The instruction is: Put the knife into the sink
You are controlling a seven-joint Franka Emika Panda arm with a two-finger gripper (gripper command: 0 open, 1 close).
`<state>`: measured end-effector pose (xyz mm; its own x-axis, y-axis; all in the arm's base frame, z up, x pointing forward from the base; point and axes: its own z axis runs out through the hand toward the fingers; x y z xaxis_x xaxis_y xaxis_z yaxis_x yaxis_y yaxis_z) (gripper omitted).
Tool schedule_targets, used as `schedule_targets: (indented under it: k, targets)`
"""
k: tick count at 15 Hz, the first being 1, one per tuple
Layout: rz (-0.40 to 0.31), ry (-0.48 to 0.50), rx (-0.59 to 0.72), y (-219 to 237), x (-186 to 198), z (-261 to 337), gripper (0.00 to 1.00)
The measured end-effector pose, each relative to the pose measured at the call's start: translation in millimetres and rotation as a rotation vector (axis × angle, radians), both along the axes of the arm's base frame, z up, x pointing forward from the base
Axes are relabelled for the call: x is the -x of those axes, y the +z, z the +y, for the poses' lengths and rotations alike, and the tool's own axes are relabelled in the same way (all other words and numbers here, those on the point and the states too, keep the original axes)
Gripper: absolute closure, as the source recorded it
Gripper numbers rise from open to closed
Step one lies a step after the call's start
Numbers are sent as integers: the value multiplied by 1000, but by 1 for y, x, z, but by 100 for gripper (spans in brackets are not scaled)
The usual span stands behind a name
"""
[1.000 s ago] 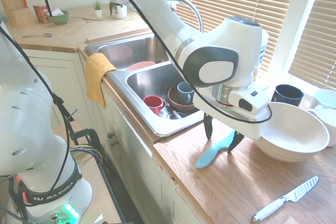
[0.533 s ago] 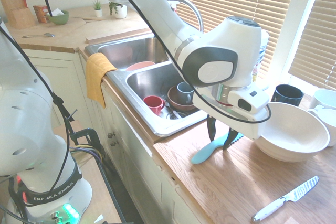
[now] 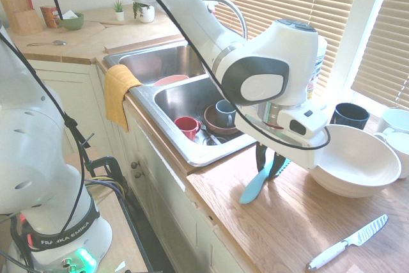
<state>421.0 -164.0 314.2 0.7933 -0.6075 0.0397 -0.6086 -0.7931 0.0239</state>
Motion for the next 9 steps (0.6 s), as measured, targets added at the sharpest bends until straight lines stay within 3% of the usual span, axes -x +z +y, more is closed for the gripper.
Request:
schedule_targets:
  k: [4, 9]
  targets:
    - [-15, -4, -1, 8, 0, 1, 100]
    - [-95, -8, -15, 70, 3, 13, 100]
